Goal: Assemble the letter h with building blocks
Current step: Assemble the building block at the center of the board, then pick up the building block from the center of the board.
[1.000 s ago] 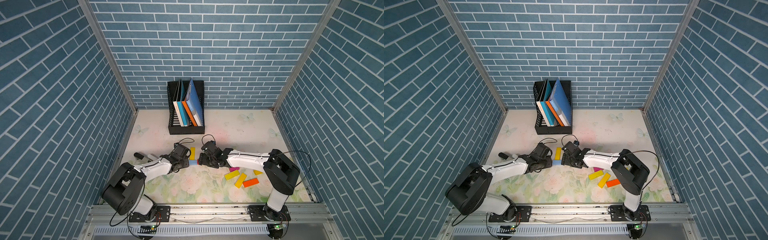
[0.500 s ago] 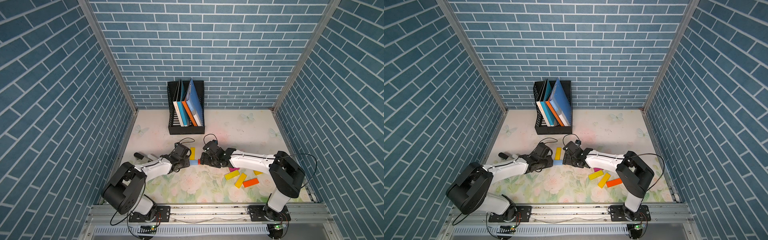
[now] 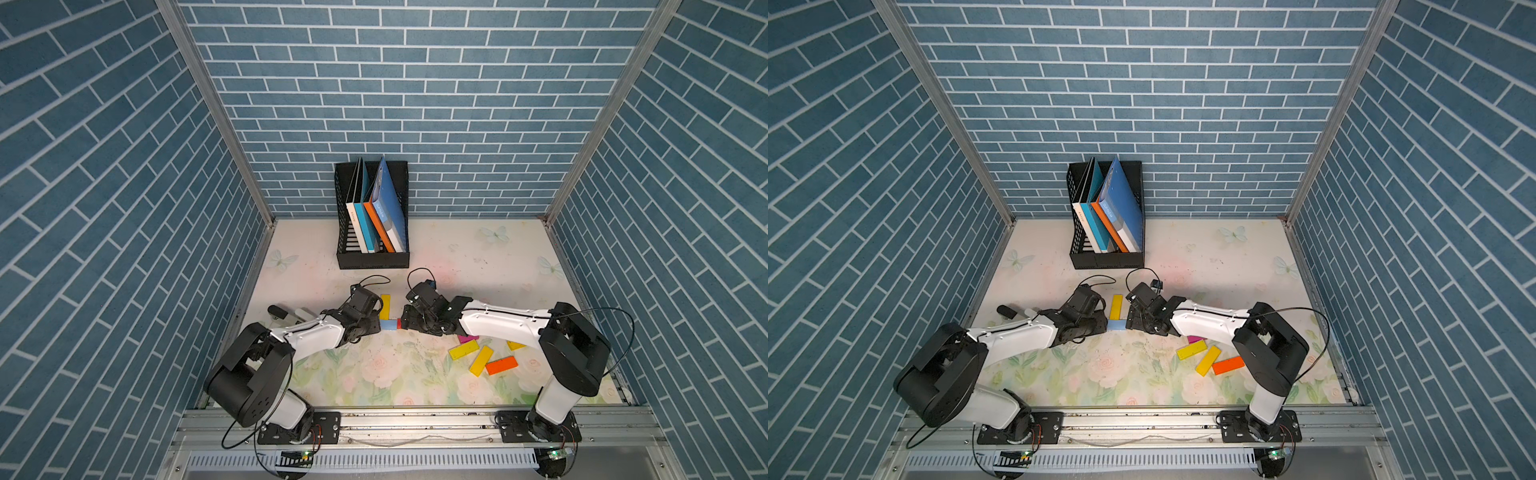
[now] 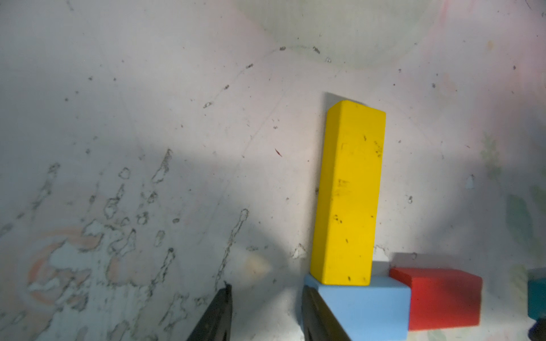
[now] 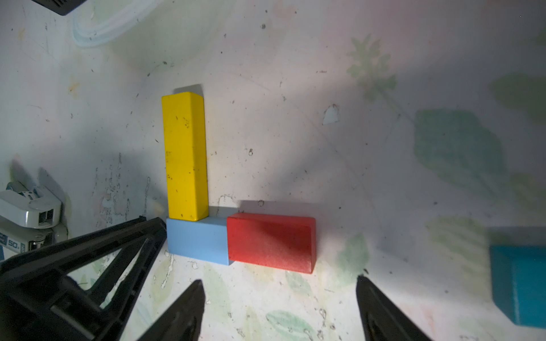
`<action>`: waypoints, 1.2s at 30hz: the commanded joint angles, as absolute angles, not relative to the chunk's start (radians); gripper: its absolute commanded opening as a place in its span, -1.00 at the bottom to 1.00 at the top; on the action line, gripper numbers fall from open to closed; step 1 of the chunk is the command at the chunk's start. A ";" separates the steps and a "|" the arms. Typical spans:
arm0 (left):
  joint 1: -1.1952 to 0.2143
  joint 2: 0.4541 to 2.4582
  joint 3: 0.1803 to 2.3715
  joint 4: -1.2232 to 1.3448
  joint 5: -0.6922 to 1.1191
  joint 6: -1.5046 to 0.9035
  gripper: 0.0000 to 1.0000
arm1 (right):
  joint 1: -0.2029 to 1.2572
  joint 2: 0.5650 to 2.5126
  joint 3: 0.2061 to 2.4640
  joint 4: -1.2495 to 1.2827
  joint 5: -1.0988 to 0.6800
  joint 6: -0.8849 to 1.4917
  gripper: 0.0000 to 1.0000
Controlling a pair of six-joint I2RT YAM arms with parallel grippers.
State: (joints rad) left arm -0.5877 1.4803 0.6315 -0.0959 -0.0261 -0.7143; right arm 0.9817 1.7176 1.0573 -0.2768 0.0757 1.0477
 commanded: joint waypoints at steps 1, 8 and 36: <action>-0.592 1.512 0.619 -0.152 -0.003 -0.707 -0.14 | 0.988 1.686 1.049 -0.313 0.100 1.041 0.62; -0.591 1.453 0.627 -0.209 -0.065 -0.726 -0.04 | 0.986 1.655 1.063 -0.381 0.140 1.031 0.62; -0.560 1.027 0.852 -0.451 -0.163 -0.614 0.15 | 0.541 1.495 0.840 -0.561 0.195 0.666 0.38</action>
State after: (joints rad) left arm -0.5652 1.0393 0.8513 -0.4171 -0.1711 -0.6327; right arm 0.5674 1.4475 0.8070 -0.5953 0.1909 0.7620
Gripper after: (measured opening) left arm 0.577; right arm 0.695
